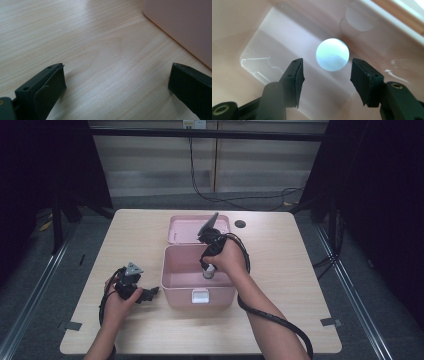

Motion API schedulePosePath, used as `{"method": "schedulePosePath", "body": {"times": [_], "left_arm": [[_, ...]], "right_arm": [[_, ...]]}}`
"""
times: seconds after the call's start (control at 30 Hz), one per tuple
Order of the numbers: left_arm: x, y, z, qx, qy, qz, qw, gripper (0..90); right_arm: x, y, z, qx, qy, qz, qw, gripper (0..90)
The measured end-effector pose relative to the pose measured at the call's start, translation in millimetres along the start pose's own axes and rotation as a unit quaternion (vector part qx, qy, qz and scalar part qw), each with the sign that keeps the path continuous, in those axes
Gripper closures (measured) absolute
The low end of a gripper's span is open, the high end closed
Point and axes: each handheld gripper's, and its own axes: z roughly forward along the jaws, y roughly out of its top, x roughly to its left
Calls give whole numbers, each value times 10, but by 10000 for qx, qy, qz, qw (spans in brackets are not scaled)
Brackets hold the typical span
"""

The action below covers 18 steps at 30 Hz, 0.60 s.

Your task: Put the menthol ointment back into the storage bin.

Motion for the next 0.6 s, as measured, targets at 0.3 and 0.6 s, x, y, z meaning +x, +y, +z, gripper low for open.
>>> {"method": "schedulePosePath", "body": {"times": [0.3,0.6], "left_arm": [[1,0,1,-5,5,14,10000,2],[1,0,1,-3,5,11,10000,2]], "right_arm": [[6,-95,-85,-111,158,-117,9997,449],[115,-162,-137,-165,328,-490,9981,478]]}}
